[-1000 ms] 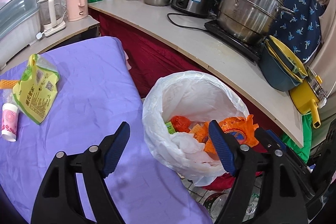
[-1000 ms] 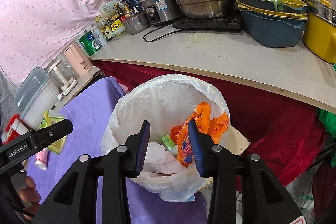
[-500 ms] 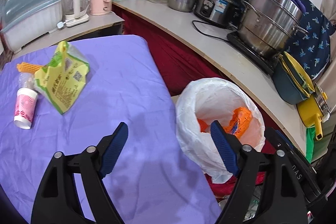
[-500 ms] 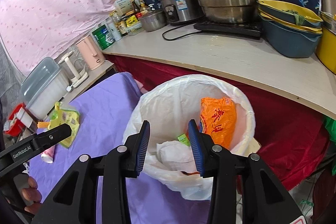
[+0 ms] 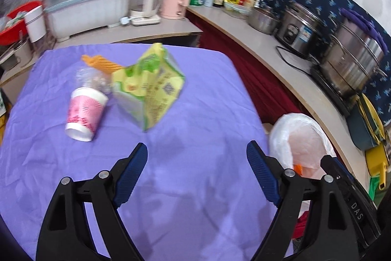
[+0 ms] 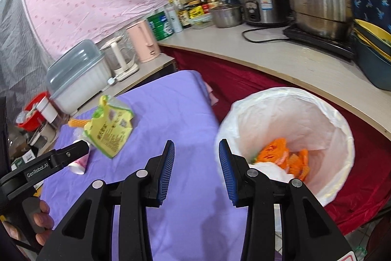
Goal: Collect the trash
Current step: 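Move both open tools back over the pink cup and yellow-green bag, then grasp the pink paper cup with the left tool while the right tool grasps the yellow-green snack bag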
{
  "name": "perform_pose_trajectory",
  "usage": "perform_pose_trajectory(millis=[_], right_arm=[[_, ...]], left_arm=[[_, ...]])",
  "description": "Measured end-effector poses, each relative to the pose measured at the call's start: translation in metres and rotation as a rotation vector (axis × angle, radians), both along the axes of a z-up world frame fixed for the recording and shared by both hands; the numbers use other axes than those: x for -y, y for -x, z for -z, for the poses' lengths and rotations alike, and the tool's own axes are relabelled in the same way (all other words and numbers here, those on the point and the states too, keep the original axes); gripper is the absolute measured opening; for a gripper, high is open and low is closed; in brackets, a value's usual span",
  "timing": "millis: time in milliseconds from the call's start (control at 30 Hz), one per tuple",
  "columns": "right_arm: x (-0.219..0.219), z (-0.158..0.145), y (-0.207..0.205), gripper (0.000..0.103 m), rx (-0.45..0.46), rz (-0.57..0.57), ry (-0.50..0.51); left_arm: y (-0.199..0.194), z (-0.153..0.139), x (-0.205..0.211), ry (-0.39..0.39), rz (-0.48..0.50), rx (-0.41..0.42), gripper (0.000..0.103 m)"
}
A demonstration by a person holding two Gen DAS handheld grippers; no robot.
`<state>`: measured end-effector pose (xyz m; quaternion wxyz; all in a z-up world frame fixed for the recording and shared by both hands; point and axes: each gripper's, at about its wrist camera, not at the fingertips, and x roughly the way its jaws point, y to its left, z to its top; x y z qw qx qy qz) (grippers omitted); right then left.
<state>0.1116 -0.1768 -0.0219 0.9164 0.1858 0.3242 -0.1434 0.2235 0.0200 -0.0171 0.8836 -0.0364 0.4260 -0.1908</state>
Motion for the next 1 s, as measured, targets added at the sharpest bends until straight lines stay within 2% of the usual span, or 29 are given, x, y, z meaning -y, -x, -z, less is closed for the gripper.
perform_pose_trajectory(millis=[233,467,733,1000], right_arm=[[-0.057,0.005,-0.042,0.037,-0.026,-0.118,0.012],[-0.105,0.015,-0.083,0.037,-0.049,-0.215,0.008],[-0.150,0.031,-0.129,0.037,-0.086,-0.299,0.015],[-0.173,0.047,-0.167,0.037,-0.110,-0.346,0.010]], left_arm=[[-0.023,0.010,-0.067,-0.034,-0.133,-0.013,0.080],[-0.042,0.026,-0.116,-0.046,-0.209,-0.047,0.080],[-0.066,0.043,-0.147,-0.040,-0.246,-0.083,0.081],[-0.089,0.062,-0.156,-0.030,-0.241,-0.121,0.081]])
